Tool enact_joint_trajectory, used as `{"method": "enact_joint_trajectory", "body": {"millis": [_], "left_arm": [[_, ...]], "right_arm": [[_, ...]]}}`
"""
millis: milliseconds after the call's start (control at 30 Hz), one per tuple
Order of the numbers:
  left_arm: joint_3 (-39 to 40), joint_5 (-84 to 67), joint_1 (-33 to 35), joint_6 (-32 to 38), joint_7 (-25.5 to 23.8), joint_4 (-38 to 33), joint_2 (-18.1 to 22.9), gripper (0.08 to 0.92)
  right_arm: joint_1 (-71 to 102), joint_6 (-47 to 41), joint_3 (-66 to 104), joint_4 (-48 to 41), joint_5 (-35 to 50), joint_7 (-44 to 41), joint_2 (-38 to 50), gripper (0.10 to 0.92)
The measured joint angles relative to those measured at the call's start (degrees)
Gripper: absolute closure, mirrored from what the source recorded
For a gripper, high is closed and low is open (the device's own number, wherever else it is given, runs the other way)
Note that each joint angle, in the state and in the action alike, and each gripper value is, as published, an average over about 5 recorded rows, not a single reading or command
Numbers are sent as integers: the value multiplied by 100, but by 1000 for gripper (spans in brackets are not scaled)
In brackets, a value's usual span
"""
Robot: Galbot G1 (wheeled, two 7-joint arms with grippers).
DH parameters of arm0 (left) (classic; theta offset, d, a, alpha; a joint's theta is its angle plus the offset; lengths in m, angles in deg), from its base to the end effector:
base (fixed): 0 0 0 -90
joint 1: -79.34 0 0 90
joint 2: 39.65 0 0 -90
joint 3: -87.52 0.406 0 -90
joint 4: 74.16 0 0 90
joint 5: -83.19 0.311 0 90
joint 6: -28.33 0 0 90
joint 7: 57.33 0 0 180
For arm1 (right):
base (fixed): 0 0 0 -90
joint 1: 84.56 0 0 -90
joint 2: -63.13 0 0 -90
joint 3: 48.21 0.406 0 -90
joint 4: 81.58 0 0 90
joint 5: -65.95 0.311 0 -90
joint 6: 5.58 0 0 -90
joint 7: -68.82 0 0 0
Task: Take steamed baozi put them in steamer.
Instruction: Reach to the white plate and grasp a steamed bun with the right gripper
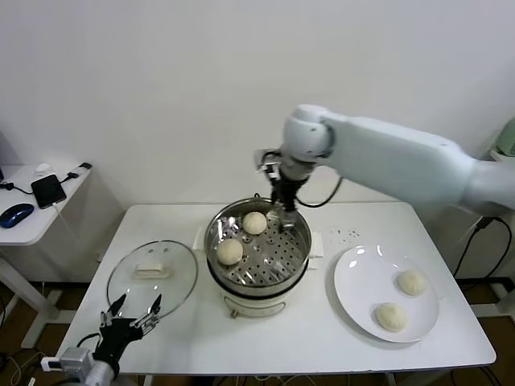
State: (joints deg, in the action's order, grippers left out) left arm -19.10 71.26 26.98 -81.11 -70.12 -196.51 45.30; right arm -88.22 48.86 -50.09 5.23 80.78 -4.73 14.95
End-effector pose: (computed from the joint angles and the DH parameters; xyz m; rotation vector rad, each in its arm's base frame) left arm 0.0576 0.0959 -0.3375 -0.0315 -2.7471 0.0652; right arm 0.5220 -0.0510 0.0232 1.3780 -1.4027 1.3351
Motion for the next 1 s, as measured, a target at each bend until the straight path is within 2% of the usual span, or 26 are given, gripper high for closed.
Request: {"method": "enact_joint_trajectory", "body": {"millis": [200, 400, 667, 1000], "left_arm": [[78, 4, 46, 26, 3, 16, 64, 177], [125, 30, 103, 24, 0, 36, 76, 177], [111, 43, 143, 22, 8, 103, 75, 177], [101, 60, 78, 27, -1, 250, 74, 177]], "right_arm": [[954, 703, 843, 487, -650, -407, 1250, 202], [2537, 1352, 2081, 678, -1569, -710, 1873, 203], [4180, 1827, 3186, 650, -2440, -891, 2115, 203], [5092, 2096, 3737, 407, -2976, -963, 1999, 203]]}}
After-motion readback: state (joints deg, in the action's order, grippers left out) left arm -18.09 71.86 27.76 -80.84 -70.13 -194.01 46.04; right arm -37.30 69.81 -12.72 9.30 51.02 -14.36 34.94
